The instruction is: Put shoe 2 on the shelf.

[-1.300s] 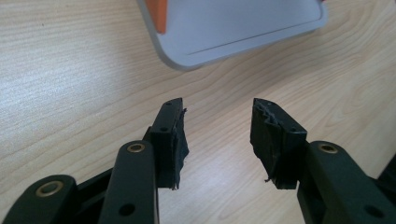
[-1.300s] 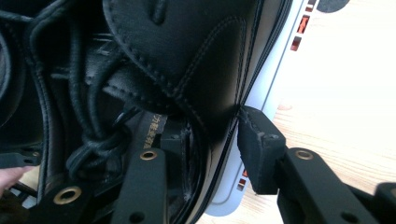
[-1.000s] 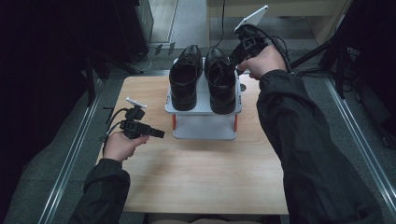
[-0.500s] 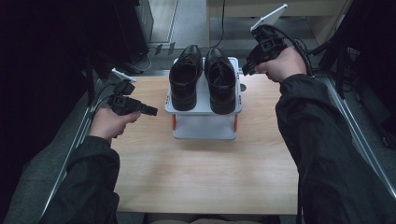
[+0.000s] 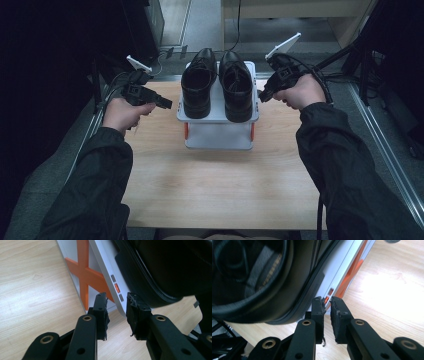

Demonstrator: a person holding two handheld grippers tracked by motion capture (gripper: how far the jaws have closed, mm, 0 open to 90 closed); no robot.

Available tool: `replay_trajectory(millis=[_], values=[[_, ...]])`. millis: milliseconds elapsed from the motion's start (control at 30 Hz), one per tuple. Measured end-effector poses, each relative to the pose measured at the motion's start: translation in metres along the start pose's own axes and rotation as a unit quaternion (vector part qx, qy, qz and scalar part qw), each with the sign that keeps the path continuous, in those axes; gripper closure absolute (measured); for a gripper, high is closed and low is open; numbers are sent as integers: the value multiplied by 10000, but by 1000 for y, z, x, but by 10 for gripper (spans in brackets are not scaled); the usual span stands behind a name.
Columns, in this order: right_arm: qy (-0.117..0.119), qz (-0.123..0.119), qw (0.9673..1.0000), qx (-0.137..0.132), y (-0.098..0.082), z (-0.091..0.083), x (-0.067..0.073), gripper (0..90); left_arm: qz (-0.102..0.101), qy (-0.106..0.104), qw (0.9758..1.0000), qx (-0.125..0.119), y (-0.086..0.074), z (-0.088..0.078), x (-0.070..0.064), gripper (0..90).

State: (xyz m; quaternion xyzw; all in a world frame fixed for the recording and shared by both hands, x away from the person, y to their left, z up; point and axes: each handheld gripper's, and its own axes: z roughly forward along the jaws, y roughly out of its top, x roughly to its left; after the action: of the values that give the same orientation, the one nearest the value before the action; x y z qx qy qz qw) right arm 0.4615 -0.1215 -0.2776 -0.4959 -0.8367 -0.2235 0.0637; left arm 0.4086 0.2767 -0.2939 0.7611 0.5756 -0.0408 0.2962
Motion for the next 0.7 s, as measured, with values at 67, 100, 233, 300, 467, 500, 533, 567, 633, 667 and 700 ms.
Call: replay_trajectory(millis=[67, 100, 233, 300, 467, 500, 533, 567, 633, 667, 700], values=[[7, 6, 10000, 47, -3, 3, 0, 821, 6, 22, 10000, 32, 2, 3, 0, 703], [23, 3, 10000, 83, -5, 4, 0, 823, 24, 23, 10000, 34, 3, 5, 0, 703], [92, -61, 9998, 157, -9, 6, 3, 828, 18, -7, 10000, 41, 8, 11, -2, 704], [153, -120, 9996, 193, -10, 8, 7, 827, 44, -5, 10000, 75, 9, 13, -2, 704], [173, -205, 9993, 260, -11, 15, 14, 824, 9, -46, 10000, 50, 12, 17, -4, 703], [157, -245, 9992, 264, -11, 17, 15, 826, -8, -71, 10000, 35, 12, 18, -4, 703], [107, -244, 9993, 279, -10, 18, 16, 826, 27, -72, 10000, 53, 13, 18, -4, 703], [63, -243, 9993, 276, -10, 20, 17, 828, 12, -69, 10000, 43, 14, 19, -6, 703], [55, -247, 9993, 277, -10, 21, 17, 828, 9, -98, 9999, 63, 15, 21, -7, 703], [86, -230, 9994, 263, -9, 21, 18, 829, 24, -109, 9999, 44, 15, 22, -8, 703], [97, -240, 9993, 258, -9, 21, 18, 829, 12, -143, 9999, 62, 16, 23, -9, 703]])
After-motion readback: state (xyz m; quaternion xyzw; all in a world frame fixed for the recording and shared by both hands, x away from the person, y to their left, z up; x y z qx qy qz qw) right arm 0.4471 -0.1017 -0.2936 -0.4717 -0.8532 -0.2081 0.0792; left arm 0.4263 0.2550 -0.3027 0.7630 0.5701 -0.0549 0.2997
